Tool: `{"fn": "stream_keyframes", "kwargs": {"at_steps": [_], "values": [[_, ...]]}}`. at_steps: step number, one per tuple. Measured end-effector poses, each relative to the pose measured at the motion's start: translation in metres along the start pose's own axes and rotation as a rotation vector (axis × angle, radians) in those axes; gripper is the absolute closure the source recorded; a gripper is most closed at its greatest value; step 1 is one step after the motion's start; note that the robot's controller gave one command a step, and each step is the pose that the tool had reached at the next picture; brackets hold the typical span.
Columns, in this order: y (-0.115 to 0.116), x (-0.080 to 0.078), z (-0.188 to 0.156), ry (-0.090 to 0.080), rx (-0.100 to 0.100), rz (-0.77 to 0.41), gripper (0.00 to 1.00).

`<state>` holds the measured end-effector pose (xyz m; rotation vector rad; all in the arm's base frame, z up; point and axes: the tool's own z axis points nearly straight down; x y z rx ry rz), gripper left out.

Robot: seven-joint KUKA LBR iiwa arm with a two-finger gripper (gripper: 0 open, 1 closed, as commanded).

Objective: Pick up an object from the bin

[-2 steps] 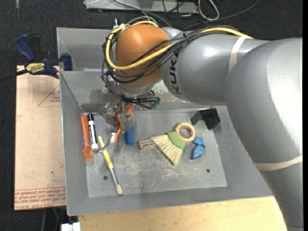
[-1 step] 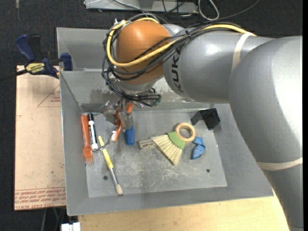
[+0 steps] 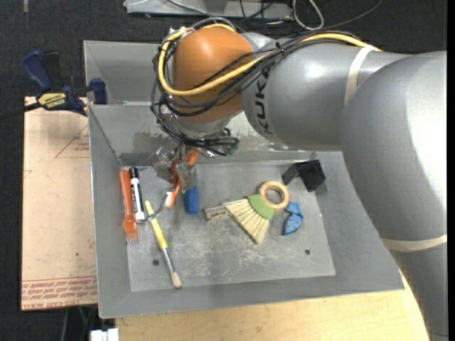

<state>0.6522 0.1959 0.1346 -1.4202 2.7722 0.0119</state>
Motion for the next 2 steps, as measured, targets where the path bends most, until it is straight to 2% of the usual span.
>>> {"fn": "stream_keyframes", "kwargs": {"at_steps": [2], "values": [[0.0001, -0.0009, -0.0044, -0.004, 0.000, 0.003, 1.00]]}}
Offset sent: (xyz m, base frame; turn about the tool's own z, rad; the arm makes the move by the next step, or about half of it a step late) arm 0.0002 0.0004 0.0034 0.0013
